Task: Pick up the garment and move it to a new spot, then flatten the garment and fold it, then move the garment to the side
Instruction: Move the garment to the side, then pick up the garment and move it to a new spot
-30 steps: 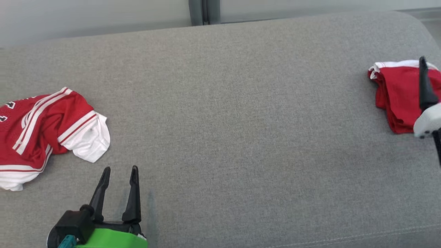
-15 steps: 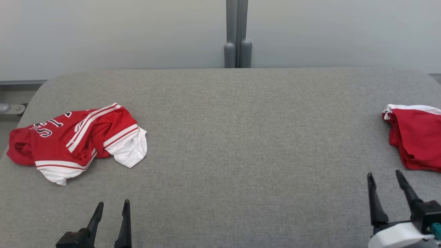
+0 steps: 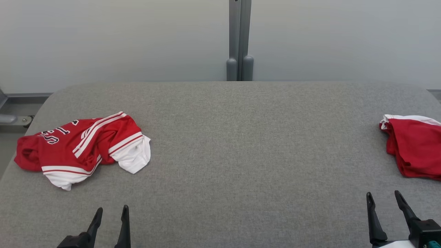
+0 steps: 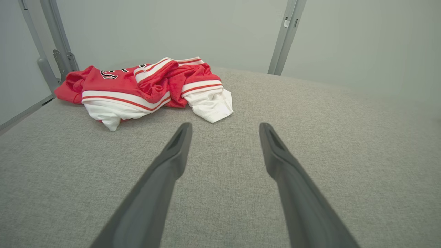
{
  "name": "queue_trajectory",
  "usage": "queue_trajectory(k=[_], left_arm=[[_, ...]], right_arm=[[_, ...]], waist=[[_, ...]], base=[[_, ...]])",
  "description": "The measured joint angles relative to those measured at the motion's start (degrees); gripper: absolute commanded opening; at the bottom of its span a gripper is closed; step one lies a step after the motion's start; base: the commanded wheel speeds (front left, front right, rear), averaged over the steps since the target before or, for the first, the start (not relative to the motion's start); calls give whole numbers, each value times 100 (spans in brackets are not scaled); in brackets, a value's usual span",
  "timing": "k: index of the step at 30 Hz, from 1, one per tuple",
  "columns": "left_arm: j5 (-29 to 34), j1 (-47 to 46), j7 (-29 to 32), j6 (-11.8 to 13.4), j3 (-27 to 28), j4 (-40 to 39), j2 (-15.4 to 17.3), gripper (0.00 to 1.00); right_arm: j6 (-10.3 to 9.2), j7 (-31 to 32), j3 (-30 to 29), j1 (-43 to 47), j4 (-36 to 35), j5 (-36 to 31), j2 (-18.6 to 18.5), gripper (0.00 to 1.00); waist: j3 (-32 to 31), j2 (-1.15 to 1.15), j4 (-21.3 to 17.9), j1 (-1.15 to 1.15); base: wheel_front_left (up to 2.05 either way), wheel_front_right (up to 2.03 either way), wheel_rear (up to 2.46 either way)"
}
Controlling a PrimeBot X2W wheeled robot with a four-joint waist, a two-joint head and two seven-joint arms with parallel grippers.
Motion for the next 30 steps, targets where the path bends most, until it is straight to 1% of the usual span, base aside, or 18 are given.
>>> queue_trajectory(k=[13, 19, 24, 28, 30], left_arm=[[10, -1, 0, -7, -102, -21, 4, 100], [10, -20, 0, -7, -127, -25, 10, 100], [29, -164, 0, -8, -245, 27, 40, 100], [40, -204, 0, -8, -155, 49, 125, 100], [35, -183, 0, -4, 56, -49, 132, 100]], right_arm=[[0, 0, -82, 0, 86, -36, 30, 100], [0, 0, -24, 23, 58, -35, 34, 100], [-1, 0, -42, 131, 52, 25, 34, 100], [0, 0, 147, 146, 107, 133, 40, 100], [-5, 0, 391, -34, 131, 124, 25, 100]], waist=[[12, 0, 82, 0], [18, 0, 245, 0], [27, 0, 588, 0], [25, 0, 1036, 0], [18, 0, 1305, 0]], base=[[0, 0, 0], [0, 0, 0], [0, 0, 0], [0, 0, 0], [0, 0, 0]])
